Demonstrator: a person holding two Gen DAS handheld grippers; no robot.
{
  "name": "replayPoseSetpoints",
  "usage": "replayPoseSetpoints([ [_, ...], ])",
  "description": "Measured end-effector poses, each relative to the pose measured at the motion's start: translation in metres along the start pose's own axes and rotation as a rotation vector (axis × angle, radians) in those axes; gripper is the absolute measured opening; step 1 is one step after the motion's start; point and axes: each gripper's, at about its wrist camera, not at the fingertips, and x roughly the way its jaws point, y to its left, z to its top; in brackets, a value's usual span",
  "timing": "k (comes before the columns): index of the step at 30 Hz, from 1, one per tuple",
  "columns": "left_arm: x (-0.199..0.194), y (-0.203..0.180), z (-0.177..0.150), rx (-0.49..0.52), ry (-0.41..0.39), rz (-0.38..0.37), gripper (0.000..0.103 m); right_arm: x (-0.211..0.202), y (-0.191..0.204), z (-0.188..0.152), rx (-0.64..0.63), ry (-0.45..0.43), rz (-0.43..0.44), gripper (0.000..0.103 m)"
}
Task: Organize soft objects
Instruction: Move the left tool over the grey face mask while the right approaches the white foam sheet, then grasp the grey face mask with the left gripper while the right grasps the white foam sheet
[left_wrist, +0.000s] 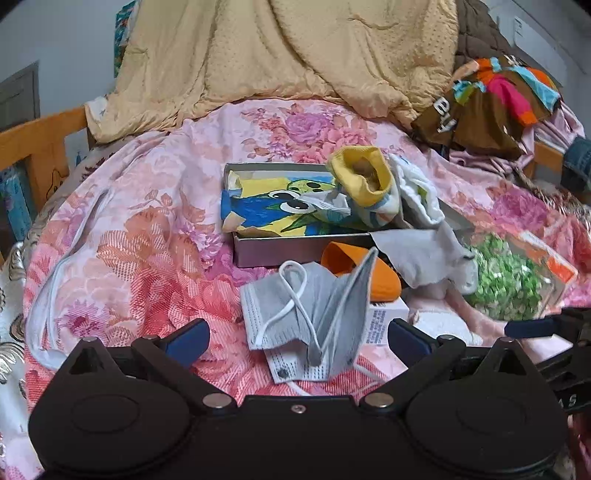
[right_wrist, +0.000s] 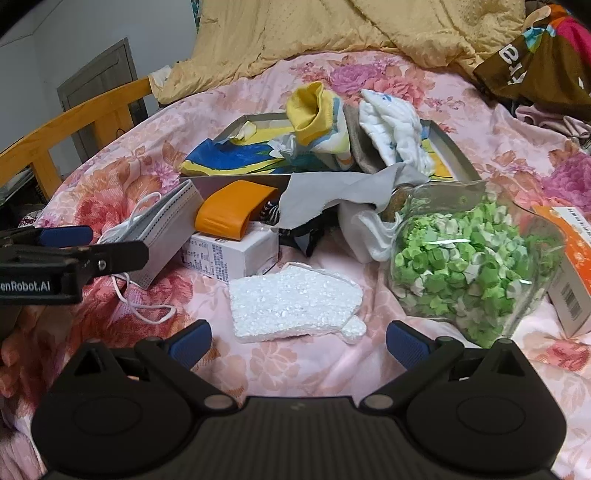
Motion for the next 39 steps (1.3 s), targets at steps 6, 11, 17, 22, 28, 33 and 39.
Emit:
replayPoseSetpoints([
  [6,0.012,0.012,0.005,-0.090,0.009,-0.018,0.102,0.011,-0.004,0.008,0.010,0.002,0.019,0.103],
  [11,0.022,0.019,0.008,-0.139,0.032,-0.063,0.102,0.024,-0.006,0.015,0.010,0.036,0.062,0.103],
  [17,0.026,0.025,0.008,-0.196,0.056,-0.109,0.095,0.038,-0.006,0.018,0.005,0.058,0.069,0.103],
  [22,0.030,0.025,0.006,-0.204,0.074,-0.107,0.091,0.046,-0.006,0.019,0.009,0.083,0.074,0.103],
  [28,0.035,0.032,0.005,-0.242,0.100,-0.123,0.074,0.051,-0.008,0.021,0.032,0.096,0.084,0.102],
  [33,0.034,0.032,0.003,-0.239,0.105,-0.111,0.056,0.050,-0.006,0.020,0.020,0.094,0.081,0.097],
  [39,0.031,0.029,0.001,-0.222,0.108,-0.126,0.035,0.049,-0.002,0.019,0.006,0.088,0.067,0.096],
])
